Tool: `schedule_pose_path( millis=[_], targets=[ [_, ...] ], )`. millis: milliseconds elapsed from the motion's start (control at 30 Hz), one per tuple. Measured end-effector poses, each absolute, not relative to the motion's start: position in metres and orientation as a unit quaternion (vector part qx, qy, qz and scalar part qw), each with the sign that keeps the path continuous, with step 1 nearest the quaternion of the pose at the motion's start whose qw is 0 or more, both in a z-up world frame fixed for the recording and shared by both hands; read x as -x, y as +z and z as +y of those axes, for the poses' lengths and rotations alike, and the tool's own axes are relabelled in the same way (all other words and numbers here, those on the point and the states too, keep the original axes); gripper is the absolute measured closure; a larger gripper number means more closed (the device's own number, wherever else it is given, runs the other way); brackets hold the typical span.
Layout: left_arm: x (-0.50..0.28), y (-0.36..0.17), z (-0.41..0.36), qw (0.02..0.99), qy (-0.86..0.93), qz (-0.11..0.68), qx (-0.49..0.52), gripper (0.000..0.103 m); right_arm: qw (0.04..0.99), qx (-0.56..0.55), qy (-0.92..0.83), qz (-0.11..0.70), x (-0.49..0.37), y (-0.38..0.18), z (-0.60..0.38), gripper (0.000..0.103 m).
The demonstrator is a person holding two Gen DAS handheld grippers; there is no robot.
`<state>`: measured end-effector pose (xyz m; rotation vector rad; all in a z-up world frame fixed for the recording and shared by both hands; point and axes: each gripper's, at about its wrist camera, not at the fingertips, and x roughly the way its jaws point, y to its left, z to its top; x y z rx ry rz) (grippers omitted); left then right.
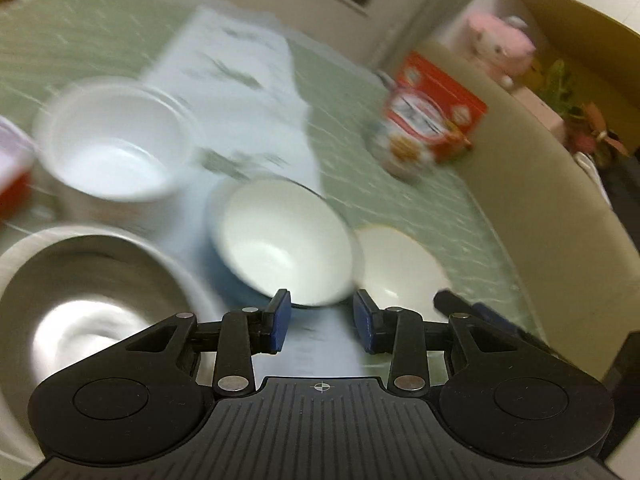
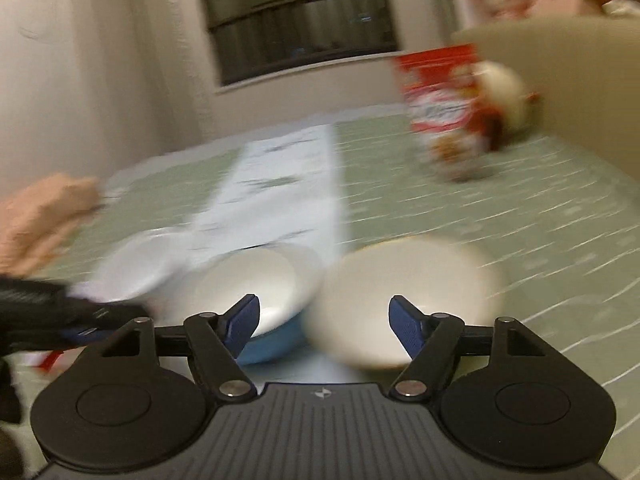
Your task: Organize plates and bowls
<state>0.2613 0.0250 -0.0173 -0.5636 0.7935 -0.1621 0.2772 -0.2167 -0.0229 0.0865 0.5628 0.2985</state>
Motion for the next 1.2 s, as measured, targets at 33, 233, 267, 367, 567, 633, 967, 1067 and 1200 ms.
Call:
schedule_pose_path(
  millis=[33, 233, 267, 367, 567, 633, 967, 1067, 1200],
  targets=[
    [-0.269, -0.023, 0.015, 0.875, -0.082, 0.387, 0.278, 0.065, 0.951, -0.032, 0.128, 0.280, -0.286, -0.024, -0.232, 0.028],
    [-0.309, -0.054, -0.038, 0.852, -0.090, 0.438, 0.273, 0.065, 0.927, -0.032, 0.046, 0.370, -0.342, -0.053, -0.302, 0.026],
    [-0.313, -0.057, -0.043, 0.852, -0.087, 0.441, 0.269, 0.065, 0.926, -0.039, 0.047, 0.372, -0.345, -0.056, -0.308, 0.025],
    [-0.328, -0.062, -0.050, 0.856, -0.069, 0.446, 0.253, 0.065, 0.934, -0.034, 0.054, 0.352, -0.344, -0.054, -0.311, 0.021],
    [-0.344, -0.062, -0.067, 0.873, -0.052, 0.436, 0.211, 0.070, 0.937, -0.051, 0.127, 0.322, -0.368, -0.056, -0.300, 0.019],
    [-0.344, -0.061, -0.070, 0.879, -0.049, 0.430, 0.201, 0.071, 0.927, -0.066, 0.136, 0.342, -0.384, -0.064, -0.292, 0.037],
    [-0.335, -0.066, -0.064, 0.861, -0.031, 0.460, 0.213, 0.075, 0.893, -0.123, 0.167, 0.399, -0.397, -0.085, -0.281, 0.058],
    [-0.323, -0.063, -0.062, 0.858, -0.043, 0.465, 0.213, 0.075, 0.888, -0.129, 0.177, 0.404, -0.379, -0.082, -0.287, 0.058],
    [-0.302, -0.057, -0.061, 0.858, -0.058, 0.475, 0.188, 0.075, 0.883, -0.132, 0.180, 0.413, -0.353, -0.085, -0.289, 0.058]
  ],
)
